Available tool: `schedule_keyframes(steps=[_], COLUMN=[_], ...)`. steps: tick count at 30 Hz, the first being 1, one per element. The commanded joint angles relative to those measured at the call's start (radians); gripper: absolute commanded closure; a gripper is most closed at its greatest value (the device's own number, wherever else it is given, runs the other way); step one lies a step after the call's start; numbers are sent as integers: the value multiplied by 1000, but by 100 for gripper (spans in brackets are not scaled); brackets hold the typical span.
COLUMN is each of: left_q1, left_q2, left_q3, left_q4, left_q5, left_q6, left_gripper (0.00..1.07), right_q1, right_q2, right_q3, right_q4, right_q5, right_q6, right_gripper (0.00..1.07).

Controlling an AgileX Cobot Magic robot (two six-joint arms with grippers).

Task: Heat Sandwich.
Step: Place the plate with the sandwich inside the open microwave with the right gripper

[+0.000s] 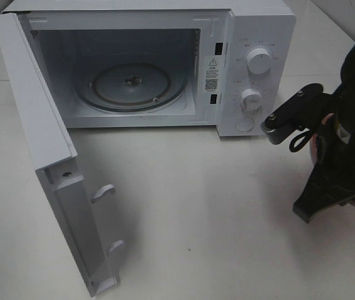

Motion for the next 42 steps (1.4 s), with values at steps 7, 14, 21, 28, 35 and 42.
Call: schedule_keyframes(steps=[7,14,21,28,35,42], left_q1=[4,4,4,4,4,4], left_q2=[-17,-17,-17,-17,-17,-17], left_q3=[0,0,0,0,0,0], left_q4=[0,0,0,0,0,0], left_q5=[-6,-6,-6,-6,-6,-6], left_q6=[1,1,1,1,1,1], left_gripper=[9,9,9,9,9,9], right_q1=[160,232,294,297,297,297], right_q2=[-10,-10,-10,-10,-10,-10], right_q3=[-5,-5,-5,-5,-5,-5], right_q4=[-14,-14,-10,38,123,170], right_q5=[-23,-32,-77,-114,-156,-187], right_q6=[-121,-208,-317,-462,-757,-924], right_gripper=[107,107,107,107,107,107])
